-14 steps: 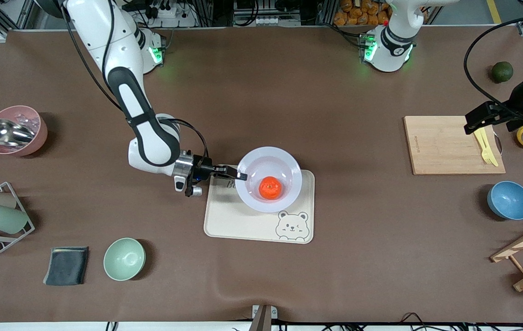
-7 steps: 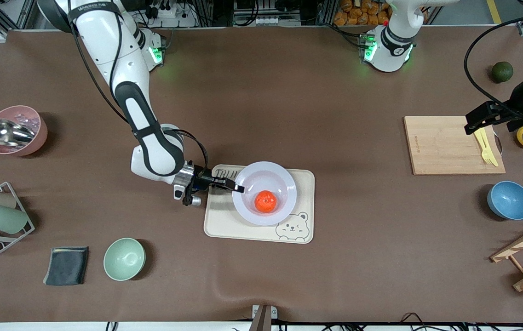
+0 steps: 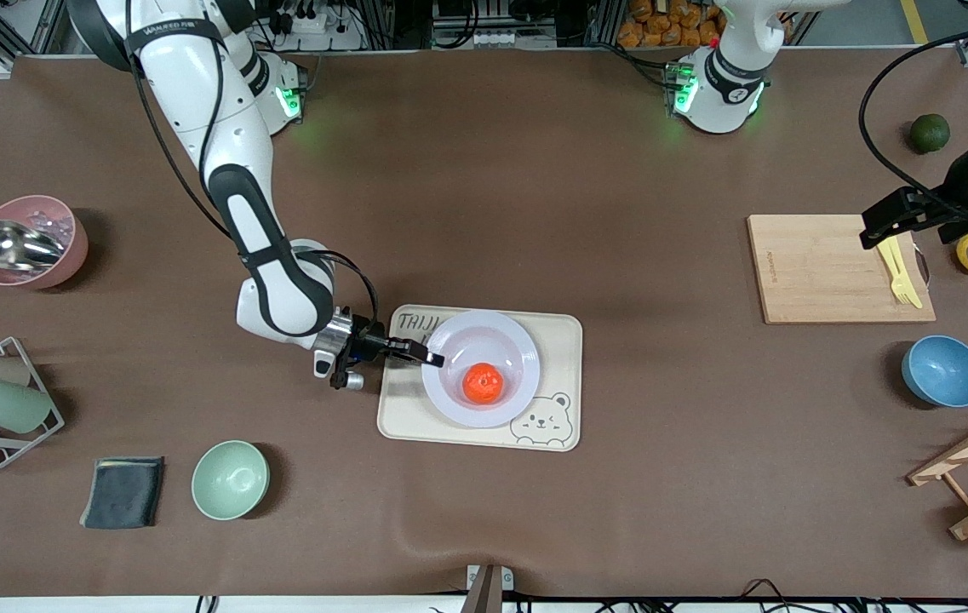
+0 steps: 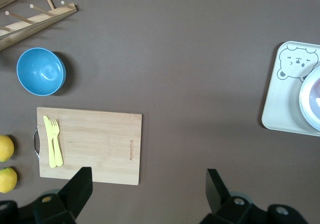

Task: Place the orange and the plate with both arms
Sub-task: 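Set the plate down on the tray with the right gripper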

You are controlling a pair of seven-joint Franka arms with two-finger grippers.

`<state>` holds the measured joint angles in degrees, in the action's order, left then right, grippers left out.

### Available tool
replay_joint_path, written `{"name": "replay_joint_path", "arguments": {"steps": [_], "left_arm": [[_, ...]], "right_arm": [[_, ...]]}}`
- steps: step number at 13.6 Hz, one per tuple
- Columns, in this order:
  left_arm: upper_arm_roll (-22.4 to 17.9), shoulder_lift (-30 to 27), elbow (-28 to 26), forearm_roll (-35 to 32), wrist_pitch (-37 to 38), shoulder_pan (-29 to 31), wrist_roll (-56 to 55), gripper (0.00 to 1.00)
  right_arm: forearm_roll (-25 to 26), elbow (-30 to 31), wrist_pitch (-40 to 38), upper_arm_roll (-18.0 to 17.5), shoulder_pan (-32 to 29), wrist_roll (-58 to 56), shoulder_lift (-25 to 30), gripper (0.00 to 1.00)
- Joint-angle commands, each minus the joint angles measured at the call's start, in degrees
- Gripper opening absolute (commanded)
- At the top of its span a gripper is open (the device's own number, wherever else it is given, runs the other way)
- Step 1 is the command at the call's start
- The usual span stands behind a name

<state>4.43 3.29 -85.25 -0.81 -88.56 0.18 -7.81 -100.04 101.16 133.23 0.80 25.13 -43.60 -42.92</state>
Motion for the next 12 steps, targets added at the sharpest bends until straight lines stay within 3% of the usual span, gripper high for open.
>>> {"name": "replay_joint_path", "arguments": {"steps": [1,12], "left_arm": [[0.05,-1.0,-0.71,0.72,0.14,-0.18,-0.19,1.0],[0.84,-1.7,-0.27,0.81,0.14,-0.09,-0.1,1.0]], "right_arm": [[-1.12,-1.31,-0.17,-0.71,-0.79,-0.52,-1.03,0.26],[-0.33,-0.96,0.18,-0.53,-0.88,0.27,-1.2,0.44]]}}
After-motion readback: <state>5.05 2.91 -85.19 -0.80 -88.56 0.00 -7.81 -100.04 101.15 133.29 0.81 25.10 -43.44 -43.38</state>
